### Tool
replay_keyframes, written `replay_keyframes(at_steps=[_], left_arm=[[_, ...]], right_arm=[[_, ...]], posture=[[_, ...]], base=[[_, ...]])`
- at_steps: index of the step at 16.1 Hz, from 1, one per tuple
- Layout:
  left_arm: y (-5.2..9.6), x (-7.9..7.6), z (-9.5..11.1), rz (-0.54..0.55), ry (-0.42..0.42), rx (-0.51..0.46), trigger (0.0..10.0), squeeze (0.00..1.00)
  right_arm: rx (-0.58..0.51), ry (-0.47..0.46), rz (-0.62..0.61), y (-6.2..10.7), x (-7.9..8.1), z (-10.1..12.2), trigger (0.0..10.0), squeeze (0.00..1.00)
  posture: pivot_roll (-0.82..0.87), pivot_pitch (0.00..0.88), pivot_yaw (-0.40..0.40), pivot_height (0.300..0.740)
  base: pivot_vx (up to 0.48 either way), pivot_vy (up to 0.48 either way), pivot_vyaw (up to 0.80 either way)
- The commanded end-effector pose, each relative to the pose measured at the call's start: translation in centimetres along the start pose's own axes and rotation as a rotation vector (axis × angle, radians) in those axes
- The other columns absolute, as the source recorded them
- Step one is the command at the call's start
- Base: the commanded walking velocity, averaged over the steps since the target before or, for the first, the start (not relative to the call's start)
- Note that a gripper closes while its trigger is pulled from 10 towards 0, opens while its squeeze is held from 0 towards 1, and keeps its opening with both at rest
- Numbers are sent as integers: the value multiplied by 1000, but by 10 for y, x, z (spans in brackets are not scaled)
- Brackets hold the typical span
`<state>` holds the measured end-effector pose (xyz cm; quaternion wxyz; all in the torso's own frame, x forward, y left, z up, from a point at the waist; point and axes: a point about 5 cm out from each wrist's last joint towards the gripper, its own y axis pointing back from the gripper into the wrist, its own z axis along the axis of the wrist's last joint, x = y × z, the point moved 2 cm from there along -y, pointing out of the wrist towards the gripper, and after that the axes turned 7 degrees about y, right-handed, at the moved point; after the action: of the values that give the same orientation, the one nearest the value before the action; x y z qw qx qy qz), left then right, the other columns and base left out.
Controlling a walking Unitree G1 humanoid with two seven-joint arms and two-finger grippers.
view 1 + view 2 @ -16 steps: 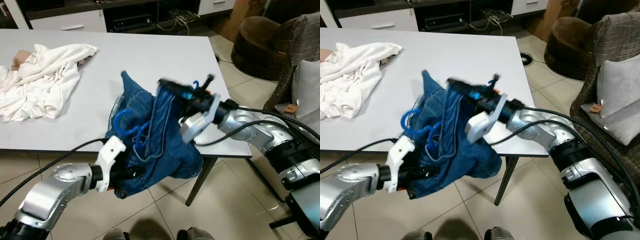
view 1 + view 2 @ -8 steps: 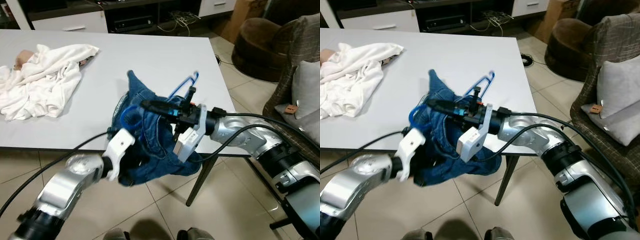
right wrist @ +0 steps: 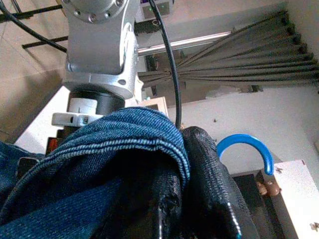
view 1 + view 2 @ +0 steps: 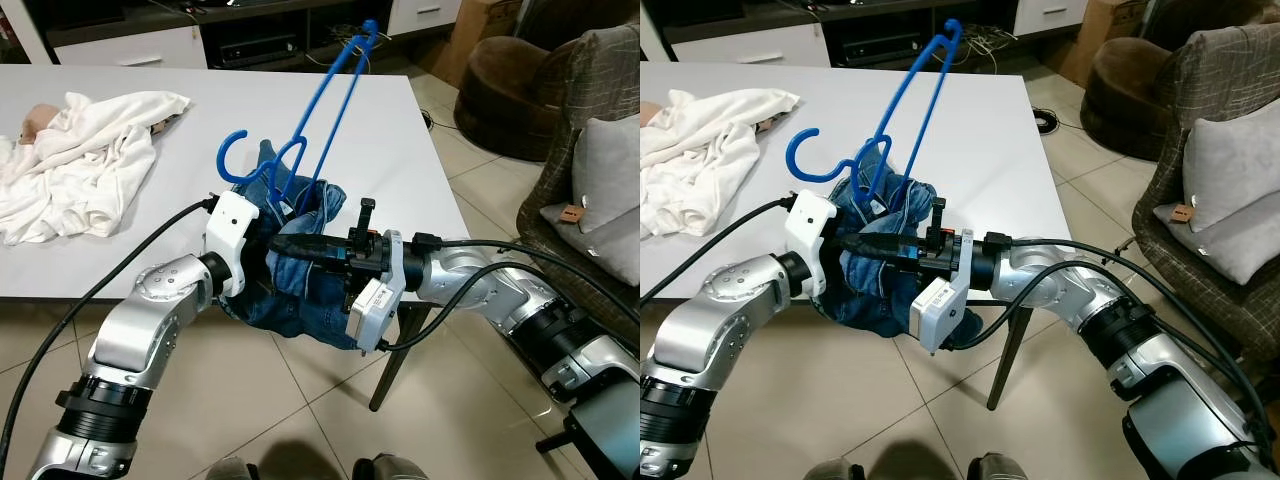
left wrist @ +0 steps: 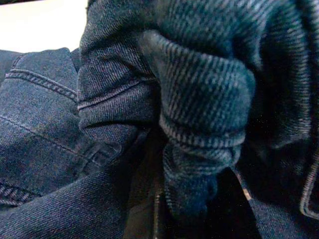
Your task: Hang hanger
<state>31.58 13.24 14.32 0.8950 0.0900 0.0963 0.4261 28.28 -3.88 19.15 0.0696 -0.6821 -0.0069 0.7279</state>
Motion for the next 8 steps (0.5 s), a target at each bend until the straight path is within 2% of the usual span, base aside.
replay_keyframes(at_steps=[1, 4, 5, 6, 7, 8], left_arm=[[1, 1, 5, 13, -24, -21, 10000, 0], [6, 2, -1, 15, -22, -7, 10000, 0], [10, 3, -2, 13, -13, 2, 10000, 0], [13, 2, -5, 4, -4, 13, 10000, 0], [20, -2, -12, -39, 24, 51, 10000, 0], [25, -7, -20, -86, 61, 86, 10000, 0]], right_arm=[[49, 5, -24, 3, -8, -8, 0, 0], [226, -50, -122, 18, -22, -36, 0, 0], [341, -87, -208, 31, -31, -53, 0, 0], [403, -91, -248, 39, -36, -62, 0, 0], [529, -76, -335, 59, -48, -78, 0, 0], [573, -62, -388, 68, -57, -84, 0, 0]], posture=[[-19, 29, 3, 740], [-16, 30, 0, 740], [-13, 32, -2, 740], [-12, 32, -2, 740], [-14, 32, 2, 740], [-16, 30, 3, 740]], base=[[0, 0, 0], [0, 0, 0], [0, 0, 0], [0, 0, 0], [0, 0, 0], [0, 0, 0]])
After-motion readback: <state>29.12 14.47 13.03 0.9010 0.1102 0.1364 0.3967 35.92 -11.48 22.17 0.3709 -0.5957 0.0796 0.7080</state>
